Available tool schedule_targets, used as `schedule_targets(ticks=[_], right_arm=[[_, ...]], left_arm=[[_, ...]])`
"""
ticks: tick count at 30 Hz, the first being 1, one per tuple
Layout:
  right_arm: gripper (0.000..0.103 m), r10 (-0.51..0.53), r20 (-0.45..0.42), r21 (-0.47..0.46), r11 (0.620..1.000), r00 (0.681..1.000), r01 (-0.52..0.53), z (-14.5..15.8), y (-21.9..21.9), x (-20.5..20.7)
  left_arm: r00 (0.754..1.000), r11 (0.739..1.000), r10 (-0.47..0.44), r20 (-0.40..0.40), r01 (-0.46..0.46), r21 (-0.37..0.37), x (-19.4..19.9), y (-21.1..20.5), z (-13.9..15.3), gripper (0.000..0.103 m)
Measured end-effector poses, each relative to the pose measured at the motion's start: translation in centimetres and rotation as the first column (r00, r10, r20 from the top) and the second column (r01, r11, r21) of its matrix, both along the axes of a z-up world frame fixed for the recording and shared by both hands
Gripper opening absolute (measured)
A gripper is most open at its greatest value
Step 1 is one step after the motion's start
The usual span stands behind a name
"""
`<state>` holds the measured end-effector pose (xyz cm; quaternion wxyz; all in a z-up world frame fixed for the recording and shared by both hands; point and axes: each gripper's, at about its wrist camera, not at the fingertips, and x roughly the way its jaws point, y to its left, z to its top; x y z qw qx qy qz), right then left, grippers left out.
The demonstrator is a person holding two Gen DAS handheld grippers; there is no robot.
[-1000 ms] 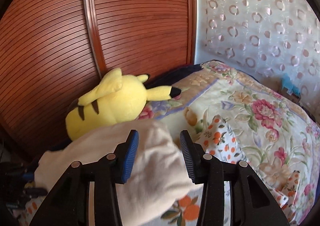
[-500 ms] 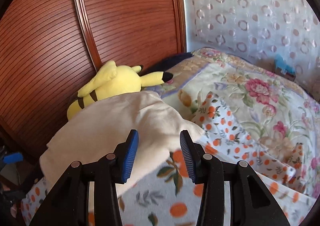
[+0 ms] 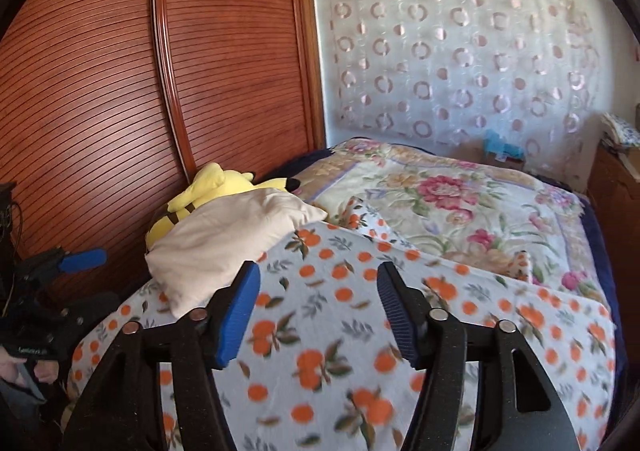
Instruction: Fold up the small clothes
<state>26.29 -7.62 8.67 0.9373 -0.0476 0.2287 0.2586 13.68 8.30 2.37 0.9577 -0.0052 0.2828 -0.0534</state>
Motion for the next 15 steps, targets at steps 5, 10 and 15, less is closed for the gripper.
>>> schedule_targets(ticks=[5,10,15], right_arm=[[0.077,-0.102,0.022,0.011,0.995,0.995,0.102,-0.3,-2.6,-5.1],[0.077,-0.174,0.034,0.026,0.984,0.984,0.174,-0.6,-4.8,-10.6],[0.077,-0.251,0.032,0.057,0.967,0.967,0.249,-0.3,-5.8,-14.4]], left_arm=[[0.999,1.0,-0.021,0.027,0.021,0.016,-1.2,-3.0,0.9,0.077],[0.998,0.999,-0.046,0.043,0.045,0.016,-2.4,-5.3,1.5,0.077],[0.996,0.997,-0.068,0.053,0.066,0.025,-3.7,-7.5,2.1,0.077]])
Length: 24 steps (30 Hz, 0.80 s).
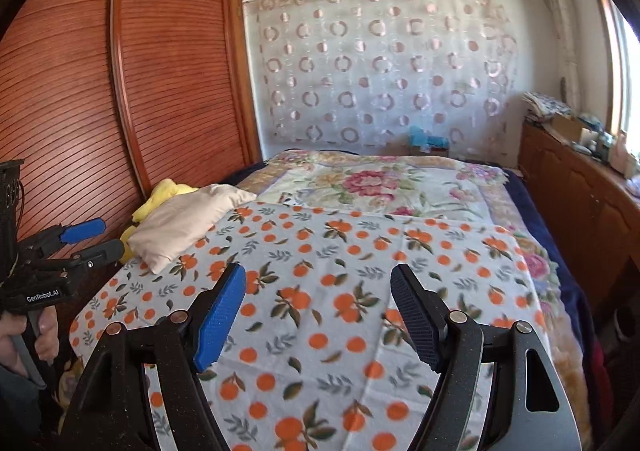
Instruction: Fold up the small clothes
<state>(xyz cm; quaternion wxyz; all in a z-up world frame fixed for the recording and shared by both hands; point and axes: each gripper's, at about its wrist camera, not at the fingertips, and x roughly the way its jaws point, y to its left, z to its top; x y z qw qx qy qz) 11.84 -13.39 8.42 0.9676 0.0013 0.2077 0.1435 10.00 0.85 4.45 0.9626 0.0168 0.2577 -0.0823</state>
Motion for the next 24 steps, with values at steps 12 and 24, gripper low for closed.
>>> schedule_targets(ticks=[12,24], right_arm=[[0.077,-0.135,0.052,0.032,0.99,0.989,0.134,0.1,2.0,-6.9],[0.077,-0.15,0.076,0.06,0.988,0.986,0.145,-0.9,3.0,-9.6]], left_arm=[[1.0,1.0,-0.004,0.027,0.004,0.005,-2.7,-2.7,1.2,0.077],[0.998,1.0,0.011,0.057,-0.01,-0.01,-3.8,-3.1,2.1,0.077]])
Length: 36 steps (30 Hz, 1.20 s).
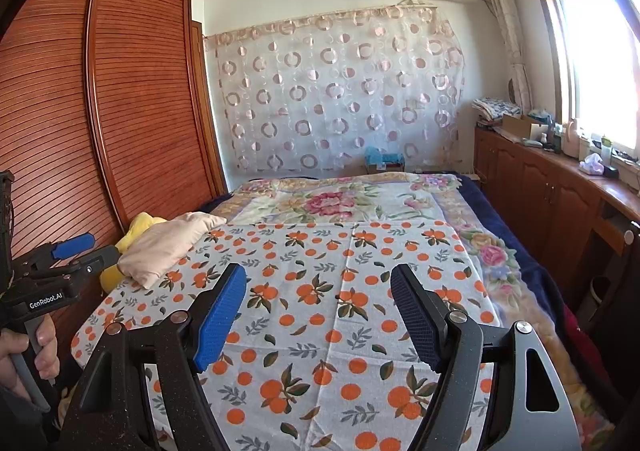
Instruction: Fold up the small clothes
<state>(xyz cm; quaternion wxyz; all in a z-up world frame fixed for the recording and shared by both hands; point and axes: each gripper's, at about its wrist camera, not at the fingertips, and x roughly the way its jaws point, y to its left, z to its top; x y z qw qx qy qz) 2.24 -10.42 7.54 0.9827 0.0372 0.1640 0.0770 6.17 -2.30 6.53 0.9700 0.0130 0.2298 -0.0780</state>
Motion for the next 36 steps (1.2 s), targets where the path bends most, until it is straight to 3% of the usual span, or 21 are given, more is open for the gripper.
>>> schedule_targets(ticks=[36], right_arm=[[0.077,0.021,0.001,-0.005,1.0,1.0,-0.021,-0.5,-2.9,1.3]], left_arm=[[1.0,1.0,0.011,0.009,-0.011,-0.007,-0.3,0.4,0.2,0.077]])
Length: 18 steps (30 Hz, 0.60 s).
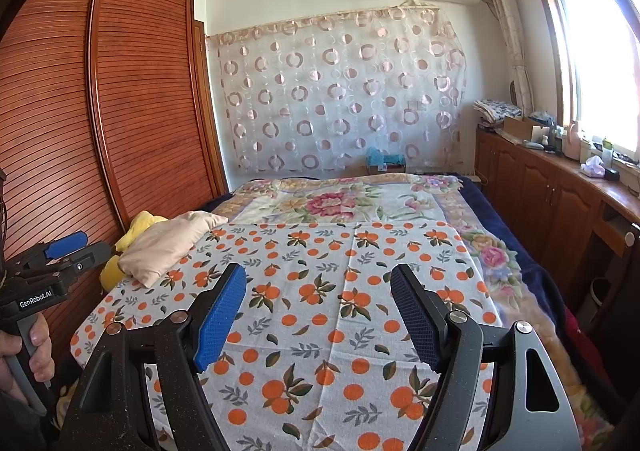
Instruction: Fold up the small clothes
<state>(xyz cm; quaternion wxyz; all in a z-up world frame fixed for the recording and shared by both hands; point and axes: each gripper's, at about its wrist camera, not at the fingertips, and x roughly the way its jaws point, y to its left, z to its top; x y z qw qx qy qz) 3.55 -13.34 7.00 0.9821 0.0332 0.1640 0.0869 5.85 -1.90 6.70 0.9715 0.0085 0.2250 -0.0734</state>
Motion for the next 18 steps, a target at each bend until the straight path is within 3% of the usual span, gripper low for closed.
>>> schedule_targets(ticks=[18], right_arm=[[0.077,0.008,0.011,-0.009,1.0,1.0,-0.008,-0.09,-0.62,-0.2]], left_arm=[[1.0,1.0,-0.002,0.005,0.002,0.002,-0.17,-0.07,0.01,0.077]])
